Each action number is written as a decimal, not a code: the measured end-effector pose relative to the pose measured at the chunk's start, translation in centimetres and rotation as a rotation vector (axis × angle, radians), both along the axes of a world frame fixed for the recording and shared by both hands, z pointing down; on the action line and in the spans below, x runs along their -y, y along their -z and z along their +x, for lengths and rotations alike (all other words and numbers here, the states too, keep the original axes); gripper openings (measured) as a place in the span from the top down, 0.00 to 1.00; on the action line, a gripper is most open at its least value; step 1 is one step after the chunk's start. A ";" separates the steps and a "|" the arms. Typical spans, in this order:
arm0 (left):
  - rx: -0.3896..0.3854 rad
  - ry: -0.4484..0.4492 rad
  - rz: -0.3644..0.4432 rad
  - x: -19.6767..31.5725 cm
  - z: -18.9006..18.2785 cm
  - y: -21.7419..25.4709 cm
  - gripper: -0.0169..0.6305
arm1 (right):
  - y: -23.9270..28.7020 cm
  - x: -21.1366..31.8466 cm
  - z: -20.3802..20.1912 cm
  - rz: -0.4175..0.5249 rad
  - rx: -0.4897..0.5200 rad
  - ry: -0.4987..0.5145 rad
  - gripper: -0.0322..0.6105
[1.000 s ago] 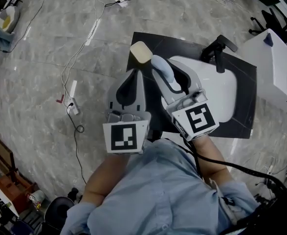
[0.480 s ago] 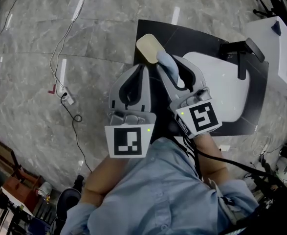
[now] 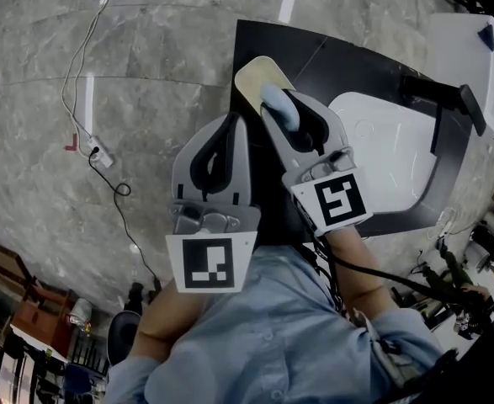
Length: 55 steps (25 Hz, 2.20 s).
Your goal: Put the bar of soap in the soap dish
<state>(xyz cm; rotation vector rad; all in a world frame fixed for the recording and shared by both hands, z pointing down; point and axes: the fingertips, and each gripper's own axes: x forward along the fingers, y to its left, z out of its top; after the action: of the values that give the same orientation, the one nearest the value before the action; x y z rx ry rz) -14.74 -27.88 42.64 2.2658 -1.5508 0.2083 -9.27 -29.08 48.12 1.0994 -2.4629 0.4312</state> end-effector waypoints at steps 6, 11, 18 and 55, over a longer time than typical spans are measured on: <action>-0.014 0.012 -0.046 0.9 -1.5 -2.0 0.96 | -3.8 0.1 -1.1 -0.082 -0.056 0.028 0.75; -0.024 0.025 -0.051 1.4 -2.1 -2.4 0.96 | -5.3 0.2 -1.4 -0.093 -0.127 0.051 0.75; -0.033 0.037 -0.048 1.4 -2.2 -2.3 0.96 | -5.8 0.9 -1.1 -0.096 -0.180 0.049 0.73; 0.085 0.120 0.320 -13.3 8.1 16.1 0.96 | 20.2 -13.0 8.9 0.336 0.184 -0.031 0.95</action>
<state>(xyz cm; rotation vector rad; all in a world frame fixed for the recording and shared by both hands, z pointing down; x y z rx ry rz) -6.68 -14.63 26.51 2.4156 -1.8732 0.0239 -0.41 -16.11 27.88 1.2786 -2.7538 0.1326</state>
